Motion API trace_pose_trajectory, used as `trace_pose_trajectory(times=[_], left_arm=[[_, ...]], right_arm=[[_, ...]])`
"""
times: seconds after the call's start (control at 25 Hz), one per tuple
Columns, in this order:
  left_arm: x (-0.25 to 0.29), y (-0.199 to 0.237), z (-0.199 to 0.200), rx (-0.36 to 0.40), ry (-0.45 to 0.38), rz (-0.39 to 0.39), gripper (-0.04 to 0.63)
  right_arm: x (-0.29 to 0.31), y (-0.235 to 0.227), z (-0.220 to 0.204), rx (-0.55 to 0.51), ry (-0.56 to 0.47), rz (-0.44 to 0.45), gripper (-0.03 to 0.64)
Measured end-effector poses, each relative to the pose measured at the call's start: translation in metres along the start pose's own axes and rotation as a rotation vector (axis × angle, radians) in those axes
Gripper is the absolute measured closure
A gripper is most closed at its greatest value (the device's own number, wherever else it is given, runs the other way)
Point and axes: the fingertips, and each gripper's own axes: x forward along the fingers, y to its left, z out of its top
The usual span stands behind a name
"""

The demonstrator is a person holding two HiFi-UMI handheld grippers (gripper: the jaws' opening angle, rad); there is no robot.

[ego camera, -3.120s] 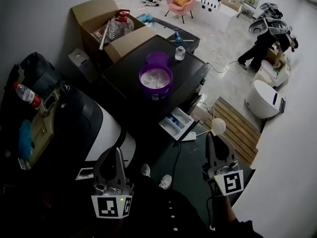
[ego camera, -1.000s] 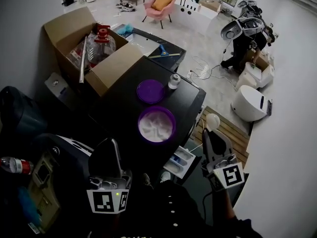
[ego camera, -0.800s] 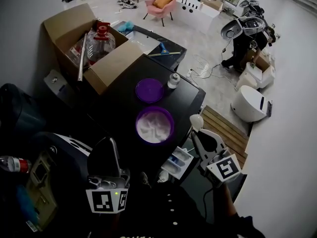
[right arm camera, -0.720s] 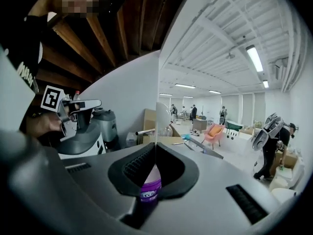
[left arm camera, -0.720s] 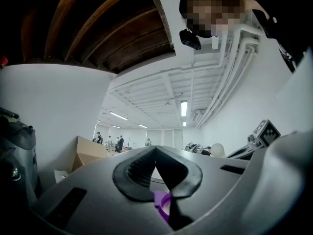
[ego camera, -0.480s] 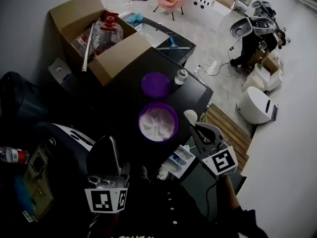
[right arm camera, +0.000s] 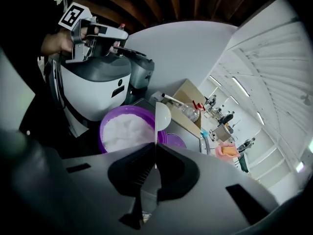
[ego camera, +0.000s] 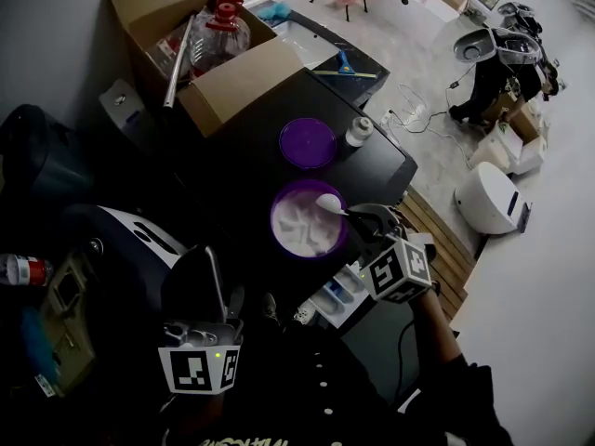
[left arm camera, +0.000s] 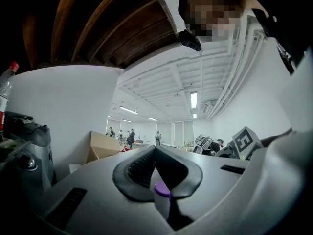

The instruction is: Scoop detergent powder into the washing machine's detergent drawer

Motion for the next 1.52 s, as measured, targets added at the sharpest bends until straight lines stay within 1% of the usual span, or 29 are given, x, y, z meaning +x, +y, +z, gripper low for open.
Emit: trace_pose_trajectory(times=[0.16, 0.36, 0.6, 0.76, 0.92, 1.12, 1.28, 1.52], left_arm=[[0.002, 0.002, -0.007, -0.001, 0.016, 0.007, 0.58], [0.004, 0.003, -0.02, -0.011, 0.048, 0.009, 0.581], [0.004, 0.001, -0.035, -0.013, 0.083, 0.013, 0.581], [0.002, 0.002, -0.043, -0.021, 0.099, 0.022, 0.581], [0.001, 0.003, -0.05, -0.031, 0.119, 0.033, 0.581], [0.0, 0.006, -0.057, -0.035, 0.134, 0.046, 0.581], [0.0, 0.006, -0.06, -0.041, 0.144, 0.05, 0.581], [0.003, 0.007, -0.064, -0.047, 0.151, 0.055, 0.581]], right_arm=[[0.022, 0.012, 0.002, -0.096, 0.058, 0.089, 0.584], [0.042, 0.025, 0.0, -0.24, 0.15, 0.202, 0.583], [0.056, 0.044, 0.0, -0.326, 0.238, 0.331, 0.584], [0.064, 0.049, -0.006, -0.389, 0.304, 0.373, 0.583], [0.068, 0.057, -0.012, -0.408, 0.354, 0.43, 0.584], [0.067, 0.064, -0.012, -0.441, 0.387, 0.489, 0.584], [0.063, 0.069, -0.013, -0.442, 0.411, 0.55, 0.584], [0.057, 0.076, -0.015, -0.427, 0.422, 0.629, 0.584]])
